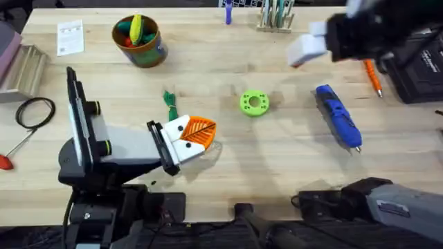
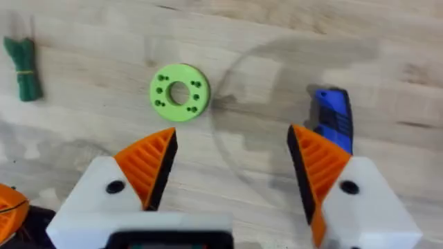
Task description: Pick up the gripper from the table and insert it into the empty holder that is missing its gripper. Then pick up a screw, insert it into the mounting hole, and use the screwdriver to tighten it. Finally, clean up the table by picking up the vegetable and placing it into the bucket.
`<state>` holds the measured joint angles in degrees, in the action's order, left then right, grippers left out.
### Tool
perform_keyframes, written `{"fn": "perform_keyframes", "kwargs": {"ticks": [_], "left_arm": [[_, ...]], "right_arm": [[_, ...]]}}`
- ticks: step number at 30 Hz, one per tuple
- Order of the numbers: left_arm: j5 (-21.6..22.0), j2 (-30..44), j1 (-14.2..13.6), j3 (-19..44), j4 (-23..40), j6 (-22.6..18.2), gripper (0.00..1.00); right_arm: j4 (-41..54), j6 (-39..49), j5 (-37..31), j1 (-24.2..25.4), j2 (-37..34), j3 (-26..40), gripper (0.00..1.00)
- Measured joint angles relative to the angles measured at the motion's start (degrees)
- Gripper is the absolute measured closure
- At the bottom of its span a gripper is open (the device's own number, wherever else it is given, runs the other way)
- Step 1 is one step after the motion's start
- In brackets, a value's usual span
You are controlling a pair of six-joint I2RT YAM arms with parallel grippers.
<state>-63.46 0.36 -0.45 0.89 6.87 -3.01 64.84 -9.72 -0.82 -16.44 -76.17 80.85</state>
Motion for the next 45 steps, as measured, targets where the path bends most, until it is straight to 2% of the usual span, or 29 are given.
{"fn": "perform_keyframes", "kwargs": {"ticks": [6,13,19,26,34,45], "left_arm": [[0.0,0.0,0.0,0.0,0.0,0.0,0.996],[0.0,0.0,0.0,0.0,0.0,0.0,0.996],[0.0,0.0,0.0,0.0,0.0,0.0,0.996],[0.0,0.0,0.0,0.0,0.0,0.0,0.996],[0.0,0.0,0.0,0.0,0.0,0.0,0.996],[0.0,0.0,0.0,0.0,0.0,0.0,0.996]], "right_arm": [[-3.5,-0.6,0.0,5.9,7.2,-9.3,0.011],[-1.7,3.7,0.0,12.0,7.4,-10.6,0.009],[-1.5,5.6,0.0,14.4,5.3,-11.1,0.01],[-5.0,6.0,-0.9,16.5,3.4,-15.0,0.01],[-6.1,7.1,-2.8,22.1,-1.7,-15.2,0.01],[-6.1,19.3,-2.8,23.2,-9.0,-15.6,0.01]]}}
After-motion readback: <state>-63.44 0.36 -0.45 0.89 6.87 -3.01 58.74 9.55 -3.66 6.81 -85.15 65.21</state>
